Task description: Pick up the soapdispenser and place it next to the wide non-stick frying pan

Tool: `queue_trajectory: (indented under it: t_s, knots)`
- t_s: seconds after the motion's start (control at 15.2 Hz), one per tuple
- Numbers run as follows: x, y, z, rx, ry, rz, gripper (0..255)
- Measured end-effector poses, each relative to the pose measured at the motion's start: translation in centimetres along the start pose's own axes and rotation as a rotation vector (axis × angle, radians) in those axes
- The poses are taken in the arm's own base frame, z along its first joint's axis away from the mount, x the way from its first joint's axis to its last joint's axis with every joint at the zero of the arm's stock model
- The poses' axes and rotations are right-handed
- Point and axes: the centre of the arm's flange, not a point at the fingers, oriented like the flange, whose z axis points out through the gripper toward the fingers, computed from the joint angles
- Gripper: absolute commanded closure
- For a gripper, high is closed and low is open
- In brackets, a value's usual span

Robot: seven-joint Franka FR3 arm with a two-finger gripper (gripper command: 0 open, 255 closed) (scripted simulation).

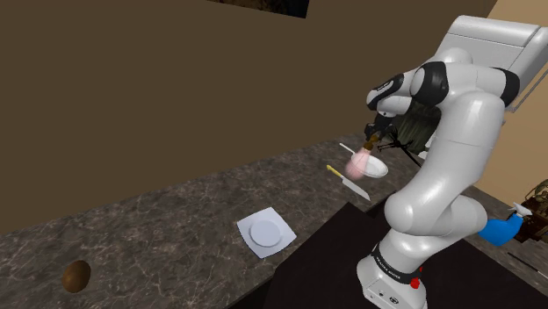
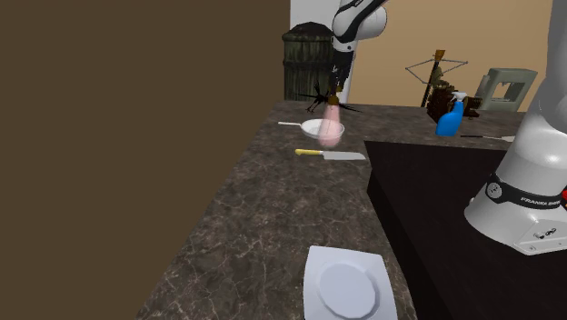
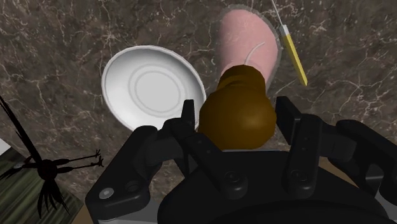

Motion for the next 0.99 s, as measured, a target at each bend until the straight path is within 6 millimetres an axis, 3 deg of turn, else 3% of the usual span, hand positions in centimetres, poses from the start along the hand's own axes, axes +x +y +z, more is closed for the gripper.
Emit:
queue_trajectory:
  t_s: [0.2, 0.59, 0.66, 0.99]
  knots:
    - [-0.3, -0.1, 1.5, 0.000, 0.000, 0.000, 255]
    - [-0.3, -0.1, 1.8, 0.000, 0.000, 0.000, 255]
    - [-0.3, -0.1, 1.8, 0.000, 0.000, 0.000, 0]
    - [-0.3, -0.1, 1.8, 0.000, 0.001, 0.000, 0]
